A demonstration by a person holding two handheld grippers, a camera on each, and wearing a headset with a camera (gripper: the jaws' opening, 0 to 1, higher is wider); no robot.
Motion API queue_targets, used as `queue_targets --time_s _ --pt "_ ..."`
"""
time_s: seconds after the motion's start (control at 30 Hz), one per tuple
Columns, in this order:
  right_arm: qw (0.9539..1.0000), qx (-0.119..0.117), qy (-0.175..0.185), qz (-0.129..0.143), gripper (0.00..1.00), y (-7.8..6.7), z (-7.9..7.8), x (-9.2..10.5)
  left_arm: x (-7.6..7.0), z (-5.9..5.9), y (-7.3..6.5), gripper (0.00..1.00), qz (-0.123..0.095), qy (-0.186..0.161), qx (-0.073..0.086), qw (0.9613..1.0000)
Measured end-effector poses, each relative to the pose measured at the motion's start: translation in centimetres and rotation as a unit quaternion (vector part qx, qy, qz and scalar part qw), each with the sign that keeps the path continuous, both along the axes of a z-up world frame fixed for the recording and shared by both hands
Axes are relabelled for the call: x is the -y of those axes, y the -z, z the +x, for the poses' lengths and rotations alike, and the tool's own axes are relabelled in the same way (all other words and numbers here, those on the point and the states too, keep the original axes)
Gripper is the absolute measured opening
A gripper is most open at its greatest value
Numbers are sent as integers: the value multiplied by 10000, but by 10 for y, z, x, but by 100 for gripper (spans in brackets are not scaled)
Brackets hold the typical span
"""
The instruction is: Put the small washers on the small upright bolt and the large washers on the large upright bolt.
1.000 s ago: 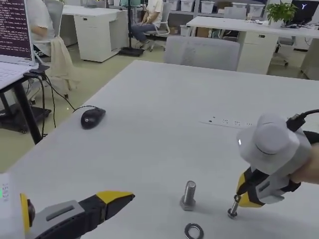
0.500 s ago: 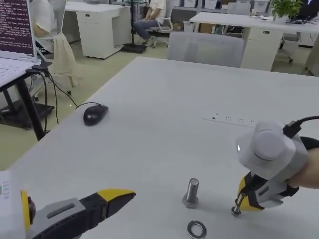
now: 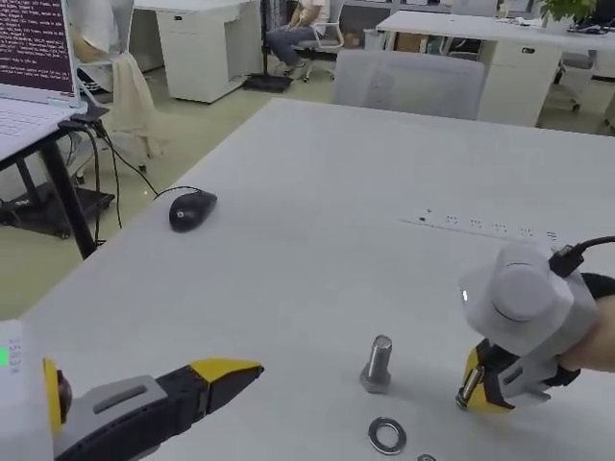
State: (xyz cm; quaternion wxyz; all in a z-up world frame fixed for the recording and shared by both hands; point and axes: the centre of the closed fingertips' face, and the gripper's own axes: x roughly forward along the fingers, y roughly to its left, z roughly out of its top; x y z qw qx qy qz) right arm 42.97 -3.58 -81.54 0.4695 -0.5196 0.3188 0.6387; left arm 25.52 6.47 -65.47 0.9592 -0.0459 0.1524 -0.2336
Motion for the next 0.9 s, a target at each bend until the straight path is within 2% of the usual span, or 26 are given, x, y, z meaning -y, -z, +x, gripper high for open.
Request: queue_targets --time_s 0.27,0.43,0.73,0.9 --pt "10000 29 29 86 19 0 1 0 -1 -1 2 54 25 -28 -23 10000" --pt "9997 31 132 218 20 -9 -1 4 -1 -2 3 55 25 -59 -24 10000" --pt "9984 76 412 392 20 -21 -10 25 0 -3 7 55 84 -66 -51 9999" --pt "9977 61 525 429 20 -23 -23 39 2 -3 5 55 123 -39 -27 9999"
